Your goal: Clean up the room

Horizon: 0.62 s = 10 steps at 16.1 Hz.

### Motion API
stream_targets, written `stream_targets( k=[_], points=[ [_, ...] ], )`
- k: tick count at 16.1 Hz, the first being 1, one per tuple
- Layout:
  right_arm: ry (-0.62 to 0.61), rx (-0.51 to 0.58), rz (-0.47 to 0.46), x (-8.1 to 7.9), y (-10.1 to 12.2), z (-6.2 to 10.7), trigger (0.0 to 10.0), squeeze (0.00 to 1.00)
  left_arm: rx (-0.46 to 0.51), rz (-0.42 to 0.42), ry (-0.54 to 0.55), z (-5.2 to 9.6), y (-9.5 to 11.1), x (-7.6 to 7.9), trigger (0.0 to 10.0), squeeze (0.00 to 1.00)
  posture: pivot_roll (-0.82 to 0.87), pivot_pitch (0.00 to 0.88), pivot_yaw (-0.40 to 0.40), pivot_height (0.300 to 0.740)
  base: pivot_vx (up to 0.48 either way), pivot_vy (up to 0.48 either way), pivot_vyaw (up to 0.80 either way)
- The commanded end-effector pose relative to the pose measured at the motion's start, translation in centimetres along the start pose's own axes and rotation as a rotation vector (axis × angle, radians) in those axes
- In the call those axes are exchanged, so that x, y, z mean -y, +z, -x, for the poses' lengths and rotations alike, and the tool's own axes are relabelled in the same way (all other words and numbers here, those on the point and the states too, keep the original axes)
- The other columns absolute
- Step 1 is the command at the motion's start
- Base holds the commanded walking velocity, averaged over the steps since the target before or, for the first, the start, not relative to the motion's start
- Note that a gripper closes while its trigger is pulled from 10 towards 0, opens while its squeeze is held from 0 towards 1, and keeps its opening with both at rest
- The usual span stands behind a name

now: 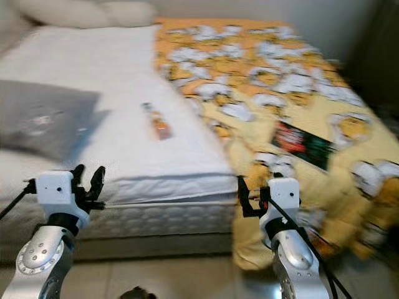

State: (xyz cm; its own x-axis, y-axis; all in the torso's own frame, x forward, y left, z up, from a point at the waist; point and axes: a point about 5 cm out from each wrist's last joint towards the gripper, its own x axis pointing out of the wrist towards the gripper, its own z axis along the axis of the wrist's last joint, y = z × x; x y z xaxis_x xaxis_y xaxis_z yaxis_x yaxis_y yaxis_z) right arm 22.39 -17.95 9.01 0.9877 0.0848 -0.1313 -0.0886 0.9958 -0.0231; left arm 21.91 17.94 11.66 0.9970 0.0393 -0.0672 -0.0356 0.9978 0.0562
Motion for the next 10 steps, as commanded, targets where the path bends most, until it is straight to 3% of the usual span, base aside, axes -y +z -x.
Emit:
stream_targets(
  k=[1, 2, 5, 6, 7, 10],
  points=[
    [-0.012, 0.01, 0.009, 0.3, 0.1, 0.0, 10.0, 1.0, -0.001, -0.015, 0.019, -0.2, 0.0, -0.1, 10.0, 1.0, 0.05, 0.0, 0.01, 0.74, 0.0, 0.0, 0.8],
    [0.014, 0.006, 0.01, 0.1, 0.2, -0.1, 10.0, 1.0, -0.047, -0.034, 0.018, -0.4, -0.4, -0.2, 10.0, 1.0, 0.04, 0.0, 0.01, 0.74, 0.0, 0.0, 0.8],
    [0.055, -0.025, 0.005, -0.7, 0.0, -0.5, 10.0, 1.0, -0.036, -0.024, -0.034, -0.8, -0.3, 0.1, 10.0, 1.0, 0.04, 0.0, 0.009, 0.74, 0.0, 0.0, 0.8],
    [0.09, -0.041, 0.005, -1.1, 0.0, -0.8, 10.0, 1.0, -0.028, -0.028, -0.038, -0.8, -0.3, 0.2, 10.0, 0.93, 0.04, 0.0, 0.008, 0.74, 0.0, 0.0, 0.8],
    [0.119, -0.049, 0.002, -1.6, 0.0, -0.9, 10.0, 1.0, -0.037, -0.043, -0.039, -0.9, -0.3, 0.1, 10.0, 0.94, 0.04, 0.0, 0.008, 0.74, 0.0, 0.0, 0.8],
    [0.087, -0.058, -0.035, -1.6, 0.1, -1.5, 10.0, 1.0, -0.052, -0.088, -0.04, -0.9, -0.5, 0.0, 10.0, 0.96, 0.05, 0.0, 0.007, 0.74, 0.175, 0.0, 0.8]
  ],
)
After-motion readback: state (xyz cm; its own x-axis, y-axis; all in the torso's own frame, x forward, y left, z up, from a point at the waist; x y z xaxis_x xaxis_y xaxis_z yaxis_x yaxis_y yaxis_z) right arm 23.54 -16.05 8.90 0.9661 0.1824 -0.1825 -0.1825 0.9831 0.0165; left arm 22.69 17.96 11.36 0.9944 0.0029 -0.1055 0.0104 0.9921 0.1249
